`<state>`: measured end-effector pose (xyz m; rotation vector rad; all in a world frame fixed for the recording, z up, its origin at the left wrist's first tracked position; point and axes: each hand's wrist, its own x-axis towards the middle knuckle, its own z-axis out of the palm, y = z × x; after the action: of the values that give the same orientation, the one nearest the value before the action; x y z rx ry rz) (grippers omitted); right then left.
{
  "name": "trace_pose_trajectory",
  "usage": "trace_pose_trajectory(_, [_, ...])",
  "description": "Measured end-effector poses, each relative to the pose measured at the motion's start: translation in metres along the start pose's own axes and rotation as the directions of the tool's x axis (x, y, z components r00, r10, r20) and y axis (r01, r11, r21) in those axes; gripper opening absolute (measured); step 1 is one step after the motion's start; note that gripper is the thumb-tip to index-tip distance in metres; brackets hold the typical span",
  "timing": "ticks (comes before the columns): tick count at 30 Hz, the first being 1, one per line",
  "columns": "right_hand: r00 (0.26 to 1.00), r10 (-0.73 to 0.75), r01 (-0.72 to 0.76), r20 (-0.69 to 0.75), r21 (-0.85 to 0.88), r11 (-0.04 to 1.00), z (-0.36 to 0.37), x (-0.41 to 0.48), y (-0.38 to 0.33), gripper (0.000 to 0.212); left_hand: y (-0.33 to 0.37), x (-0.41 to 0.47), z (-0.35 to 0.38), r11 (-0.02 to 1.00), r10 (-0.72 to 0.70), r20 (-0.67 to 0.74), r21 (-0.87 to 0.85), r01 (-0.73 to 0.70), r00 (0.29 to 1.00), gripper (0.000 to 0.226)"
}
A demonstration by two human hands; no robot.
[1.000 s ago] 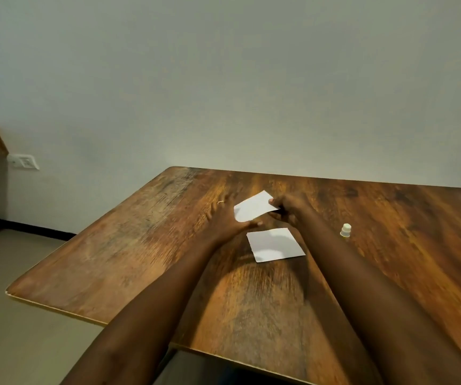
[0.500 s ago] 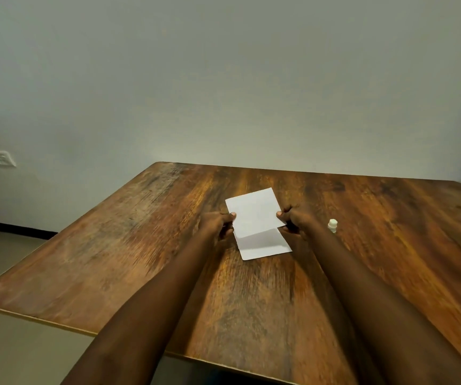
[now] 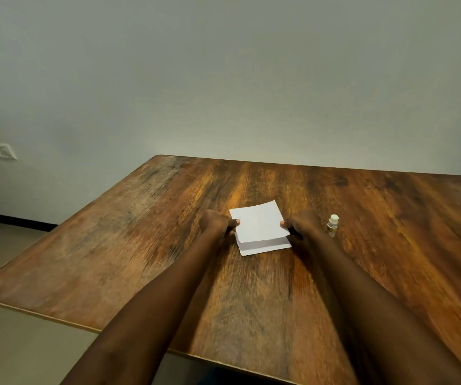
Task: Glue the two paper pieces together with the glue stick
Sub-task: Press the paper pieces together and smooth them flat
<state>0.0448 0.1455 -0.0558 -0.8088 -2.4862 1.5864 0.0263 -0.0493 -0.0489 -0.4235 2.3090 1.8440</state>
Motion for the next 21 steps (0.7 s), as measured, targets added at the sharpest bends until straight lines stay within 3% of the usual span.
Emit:
trace_pose_trajectory(8, [0.999,-0.039,0.041,0.026,-0.105,0.994,-0.005,-0.001,0.006,0.027,0.000,-0.004,0.005,0.999,-0.013,0.001,0.029,0.013,1.000,0.019])
trace_pose_trajectory(21, [0.999,-0.045,0.045,0.000,-0.165,0.985,-0.005,-0.003,0.012,0.027,-0.008,-0.012,0.009,0.994,0.042,-0.056,0.100,-0.036,0.998,0.010])
